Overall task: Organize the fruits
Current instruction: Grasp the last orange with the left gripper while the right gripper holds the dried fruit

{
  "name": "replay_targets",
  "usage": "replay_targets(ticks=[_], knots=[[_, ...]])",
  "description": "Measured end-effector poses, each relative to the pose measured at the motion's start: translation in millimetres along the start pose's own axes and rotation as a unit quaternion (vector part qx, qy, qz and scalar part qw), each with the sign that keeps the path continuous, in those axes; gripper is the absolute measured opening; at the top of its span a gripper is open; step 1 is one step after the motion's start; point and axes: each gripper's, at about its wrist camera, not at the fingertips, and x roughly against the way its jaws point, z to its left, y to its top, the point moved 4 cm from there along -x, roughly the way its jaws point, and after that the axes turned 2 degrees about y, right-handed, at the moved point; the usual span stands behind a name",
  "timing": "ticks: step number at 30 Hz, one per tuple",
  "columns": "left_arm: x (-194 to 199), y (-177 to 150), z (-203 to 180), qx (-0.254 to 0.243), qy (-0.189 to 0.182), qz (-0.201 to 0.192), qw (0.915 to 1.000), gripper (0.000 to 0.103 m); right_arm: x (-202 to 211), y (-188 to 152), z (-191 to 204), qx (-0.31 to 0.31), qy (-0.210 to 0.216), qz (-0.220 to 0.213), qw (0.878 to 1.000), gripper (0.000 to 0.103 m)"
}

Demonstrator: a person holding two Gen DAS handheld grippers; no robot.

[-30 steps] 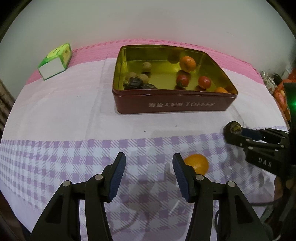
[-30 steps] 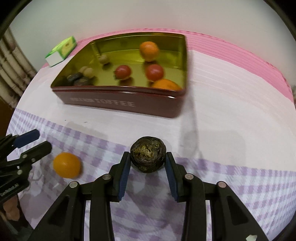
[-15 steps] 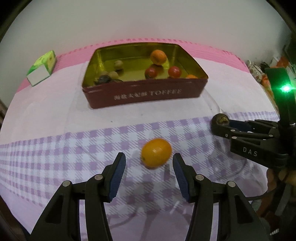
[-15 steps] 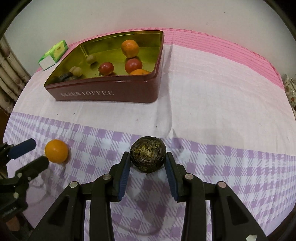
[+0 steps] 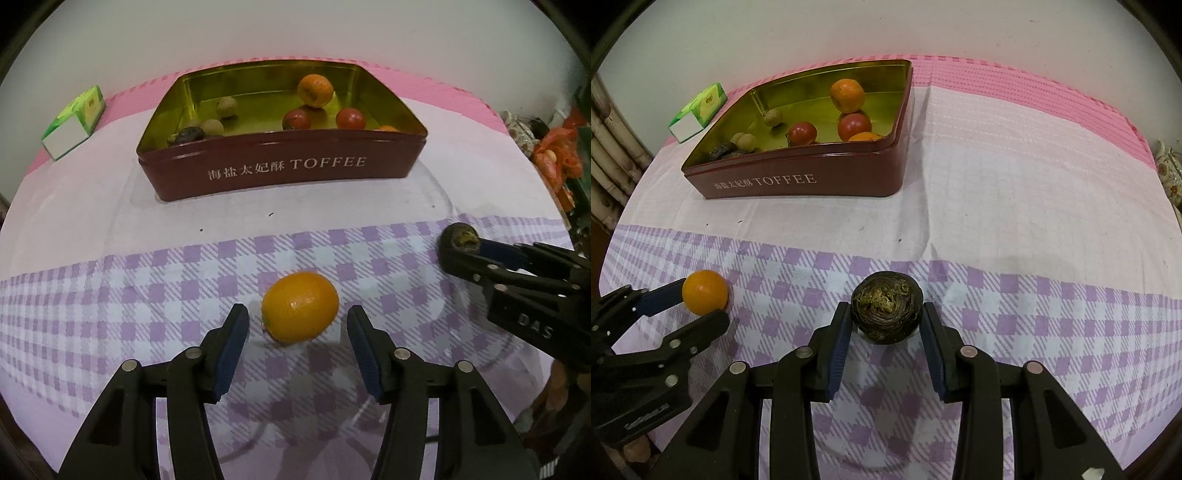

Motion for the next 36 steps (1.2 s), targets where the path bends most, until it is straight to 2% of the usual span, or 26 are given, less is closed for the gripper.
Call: replay_targets(ticks=[9,13,36], knots=[[-8.1,4.9,1.0,-0.002,0.005,-0.005,1.0,0.054,-1.8,2.9,0.6,-0.005,0.004,-0.001,1.0,0.035],[-7.8,5.1,1.1,-0.006,0.007,-0.01,0.9999,0.042,-1.6,2.7,0.4,-0.007,0.005,-0.001,1.0,0.035],[-9.5,10.4,10.5,0.004,0.016,-0.01,0.9998,0.042,-3.7,7.0,2.1,-0.015,0.007,-0.003,1.0,0.035]])
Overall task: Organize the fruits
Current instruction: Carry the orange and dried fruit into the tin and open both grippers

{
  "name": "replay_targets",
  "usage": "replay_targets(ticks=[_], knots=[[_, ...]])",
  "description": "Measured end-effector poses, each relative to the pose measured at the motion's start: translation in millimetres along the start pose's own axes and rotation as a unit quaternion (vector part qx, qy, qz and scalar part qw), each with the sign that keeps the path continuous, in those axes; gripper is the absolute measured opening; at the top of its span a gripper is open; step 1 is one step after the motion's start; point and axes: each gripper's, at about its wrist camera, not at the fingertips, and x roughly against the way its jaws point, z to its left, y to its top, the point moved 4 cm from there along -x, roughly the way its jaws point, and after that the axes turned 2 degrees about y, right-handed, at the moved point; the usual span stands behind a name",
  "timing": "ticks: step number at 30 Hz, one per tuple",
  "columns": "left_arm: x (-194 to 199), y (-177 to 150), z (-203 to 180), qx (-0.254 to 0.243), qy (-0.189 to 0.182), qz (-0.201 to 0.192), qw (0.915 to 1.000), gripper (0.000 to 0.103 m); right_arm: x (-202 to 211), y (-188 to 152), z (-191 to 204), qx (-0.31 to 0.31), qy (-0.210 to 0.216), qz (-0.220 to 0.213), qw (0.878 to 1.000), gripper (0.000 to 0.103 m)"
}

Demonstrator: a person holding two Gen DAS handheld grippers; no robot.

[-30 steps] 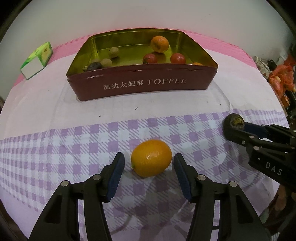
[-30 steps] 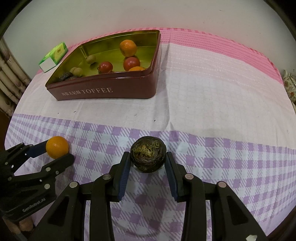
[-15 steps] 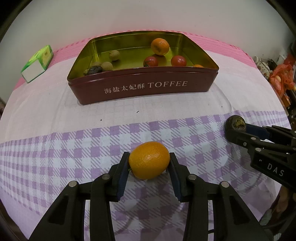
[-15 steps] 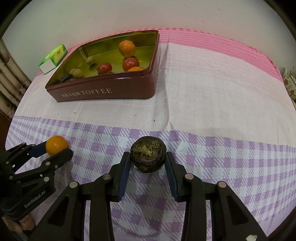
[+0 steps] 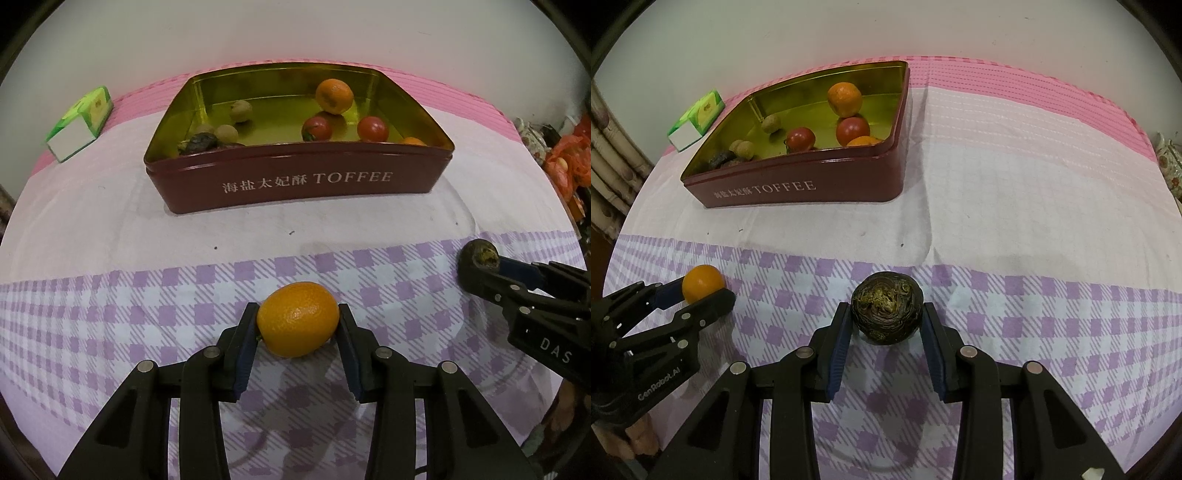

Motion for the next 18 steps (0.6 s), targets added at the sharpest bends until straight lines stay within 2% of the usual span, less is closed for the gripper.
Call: replay_targets(ticks=[18], knots=[[5.0,21.7,11.9,0.002,0.012,-0.027,0.9996,0.042,5.0,16.6,10.1,0.002,0.013,-0.011,1.0,0.035]])
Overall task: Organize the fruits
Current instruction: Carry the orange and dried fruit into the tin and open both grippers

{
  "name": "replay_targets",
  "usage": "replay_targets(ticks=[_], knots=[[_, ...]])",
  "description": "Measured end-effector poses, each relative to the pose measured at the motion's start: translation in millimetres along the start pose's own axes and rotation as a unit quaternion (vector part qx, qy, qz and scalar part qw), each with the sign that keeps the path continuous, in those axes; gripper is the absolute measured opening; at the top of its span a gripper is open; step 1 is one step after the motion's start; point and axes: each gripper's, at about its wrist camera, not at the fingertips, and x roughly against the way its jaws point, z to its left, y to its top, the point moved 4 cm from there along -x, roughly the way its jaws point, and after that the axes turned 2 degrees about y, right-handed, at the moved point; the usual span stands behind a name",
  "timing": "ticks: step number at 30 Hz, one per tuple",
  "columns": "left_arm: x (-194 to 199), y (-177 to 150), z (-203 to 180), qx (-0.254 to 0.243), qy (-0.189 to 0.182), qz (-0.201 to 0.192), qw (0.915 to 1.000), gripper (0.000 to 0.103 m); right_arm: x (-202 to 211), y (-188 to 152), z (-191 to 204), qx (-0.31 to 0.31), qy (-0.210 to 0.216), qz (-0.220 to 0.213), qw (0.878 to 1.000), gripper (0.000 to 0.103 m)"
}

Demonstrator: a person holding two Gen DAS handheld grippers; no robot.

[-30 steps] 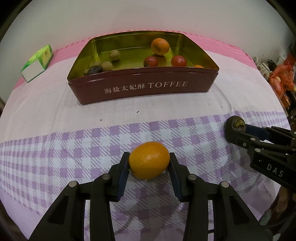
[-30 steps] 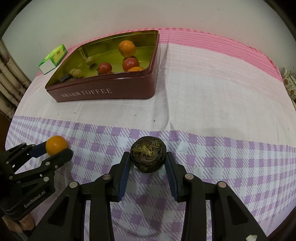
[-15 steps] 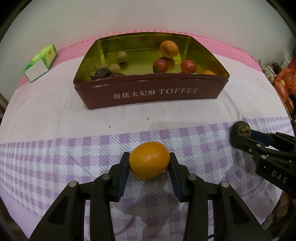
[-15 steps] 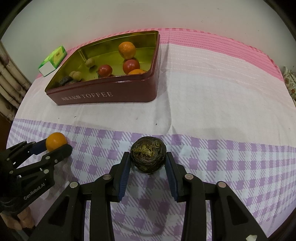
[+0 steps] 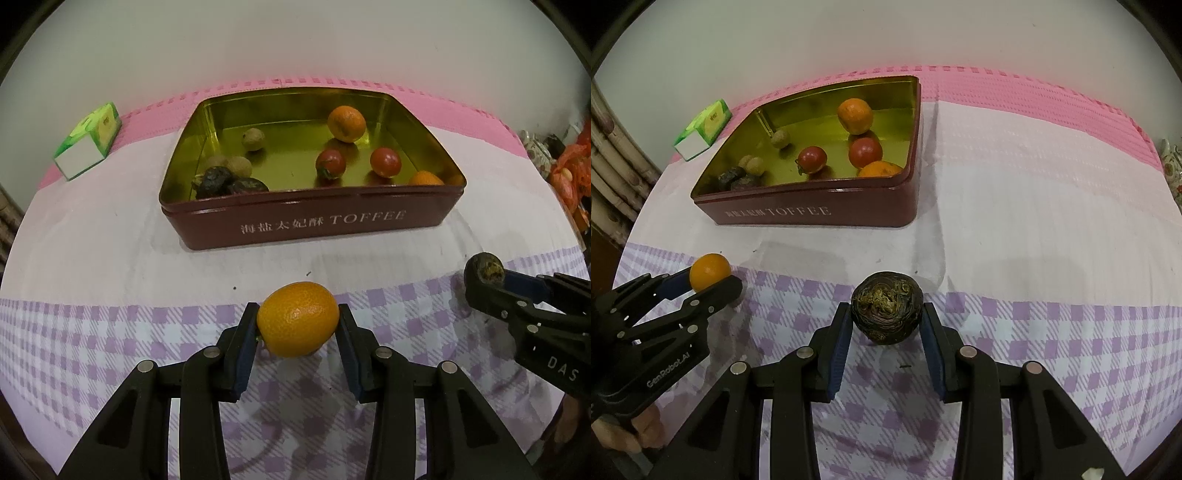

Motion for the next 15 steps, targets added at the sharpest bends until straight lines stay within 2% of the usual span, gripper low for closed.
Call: replay_targets(ticks=[8,15], knots=[[9.8,5.8,7.5,0.008,0.0,-0.023,0.9997,0.042,12.4,8.8,4.4,0.004,0.011,-0.021,1.0,0.035],[21.7,23.3,18.2,0.017,0.004,-0.05,0.9986,0.042,23.7,22.7,12.6,0.009,0.018,-0.043,0.999,0.035]])
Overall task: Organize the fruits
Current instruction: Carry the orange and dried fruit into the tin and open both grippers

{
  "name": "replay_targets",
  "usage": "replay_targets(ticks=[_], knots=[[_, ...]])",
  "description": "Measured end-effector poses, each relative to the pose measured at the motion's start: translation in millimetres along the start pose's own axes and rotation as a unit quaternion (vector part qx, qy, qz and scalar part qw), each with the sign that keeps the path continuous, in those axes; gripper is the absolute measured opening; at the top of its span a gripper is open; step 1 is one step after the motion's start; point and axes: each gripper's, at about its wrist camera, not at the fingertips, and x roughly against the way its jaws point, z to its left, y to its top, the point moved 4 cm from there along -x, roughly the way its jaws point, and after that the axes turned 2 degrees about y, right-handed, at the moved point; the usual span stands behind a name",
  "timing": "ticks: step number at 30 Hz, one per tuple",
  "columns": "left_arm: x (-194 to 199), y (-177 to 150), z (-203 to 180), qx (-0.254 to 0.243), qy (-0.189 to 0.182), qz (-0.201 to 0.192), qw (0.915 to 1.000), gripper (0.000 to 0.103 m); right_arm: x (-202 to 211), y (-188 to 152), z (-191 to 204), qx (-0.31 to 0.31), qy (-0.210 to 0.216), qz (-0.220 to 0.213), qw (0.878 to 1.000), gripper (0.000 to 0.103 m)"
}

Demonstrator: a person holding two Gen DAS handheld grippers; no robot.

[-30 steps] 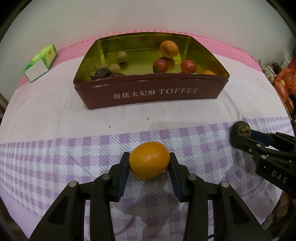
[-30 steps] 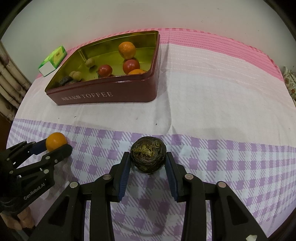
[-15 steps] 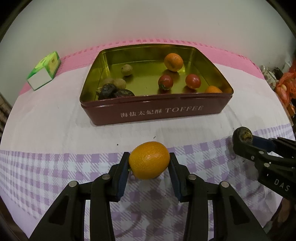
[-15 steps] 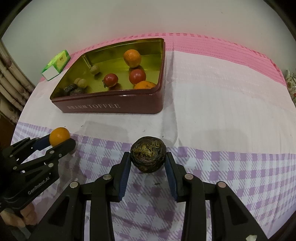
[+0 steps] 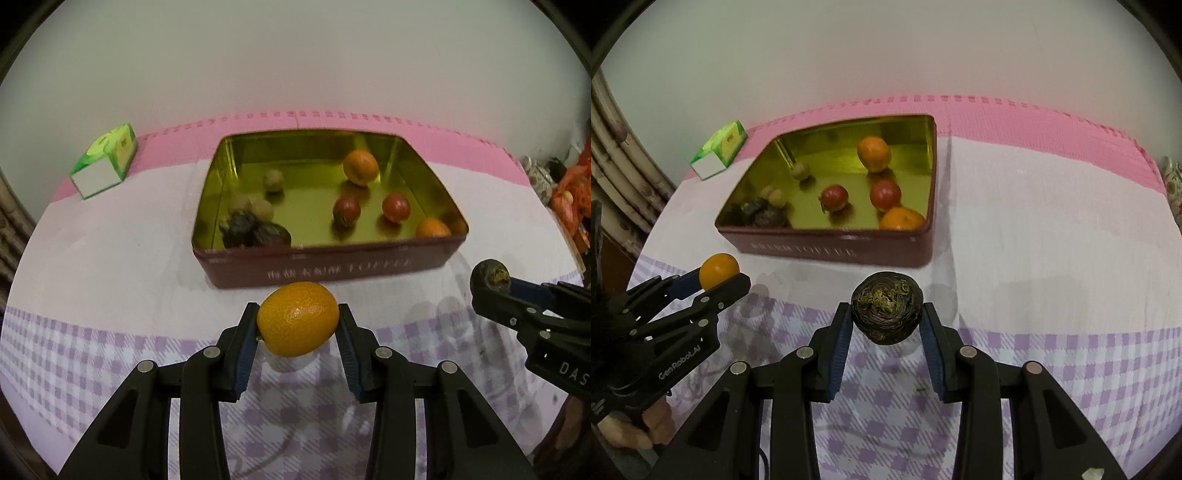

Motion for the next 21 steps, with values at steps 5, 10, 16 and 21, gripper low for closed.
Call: replay_targets(ticks=[5,10,16,21], knots=[[4.6,14.5,8.2,0.007,0.007,-0.014,0.9999,0.042,3.7,16.2,7.2,0.01,0.003,-0.014,1.0,0.035],[3.5,28.9,15.3,0.014,0.013,-0.022,0.9996,0.042,2.0,31.4,16.1,0.022,0.003,-0.024,0.999,0.035],[-3.8,43.4,26.2,0.034,0.015,-0.018,0.9991,0.042,-6.0,44.3,22.5,0.034,0.002,-0.026,0.999,0.035],[-14.0,54.0,36.4,0.042,0.016,-0.012,0.9989,0.042,-16.3,49.8,20.6,0.037,0.001,-0.021,0.999,0.035]])
